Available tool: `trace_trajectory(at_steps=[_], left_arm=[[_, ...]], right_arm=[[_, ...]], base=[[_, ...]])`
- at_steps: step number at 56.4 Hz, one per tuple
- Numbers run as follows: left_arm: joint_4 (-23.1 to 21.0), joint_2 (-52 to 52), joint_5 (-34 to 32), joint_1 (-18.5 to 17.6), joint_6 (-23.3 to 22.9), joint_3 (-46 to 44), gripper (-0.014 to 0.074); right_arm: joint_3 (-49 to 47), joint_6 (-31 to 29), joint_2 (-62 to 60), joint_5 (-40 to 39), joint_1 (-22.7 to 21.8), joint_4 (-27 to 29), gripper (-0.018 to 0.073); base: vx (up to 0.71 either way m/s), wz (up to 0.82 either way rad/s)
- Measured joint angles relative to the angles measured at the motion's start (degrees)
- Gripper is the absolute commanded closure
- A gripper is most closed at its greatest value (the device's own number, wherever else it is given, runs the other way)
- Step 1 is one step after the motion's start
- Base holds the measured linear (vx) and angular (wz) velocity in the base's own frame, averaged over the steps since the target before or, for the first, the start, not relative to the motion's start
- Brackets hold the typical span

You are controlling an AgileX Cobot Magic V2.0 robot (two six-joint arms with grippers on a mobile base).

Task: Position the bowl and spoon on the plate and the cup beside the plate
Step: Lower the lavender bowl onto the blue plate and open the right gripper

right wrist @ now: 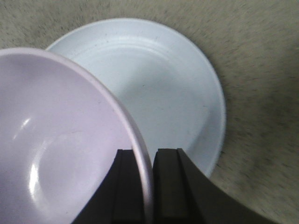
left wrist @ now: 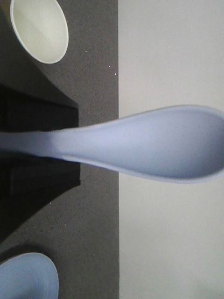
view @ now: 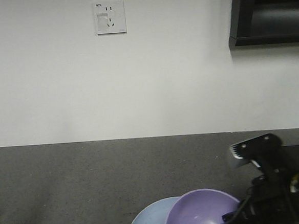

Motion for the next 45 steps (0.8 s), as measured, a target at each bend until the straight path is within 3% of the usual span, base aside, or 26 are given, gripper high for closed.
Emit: trace_trajectory(at_steps=[13,31,37,45], left_arm=[[-0.07,0.00,0.23,0.00,0.00,0.00,0.0603],[-0.07,0.00,0.41,0.00,0.00,0.00,0.0603],[-0.07,0.00,0.31,0.00,0.00,0.00,0.0603],[-0.07,0.00,0.17,0.00,0.00,0.00,0.0603]], right_arm=[[-9.57,0.39,17.19,-0.44,3.51,0.48,0.0568],[-15.00,0.08,24.66,-3.11,3.93,1.70,0.0542],[-15.07,-0.94,25.33,-4.19,3.93,1.81,0.0473],[-15.13,-1.10,25.82,-4.82,3.93,1.99,0.0301]], base=[[0.00,0.00],[0.00,0.00],[0.00,0.00],[0.00,0.00]])
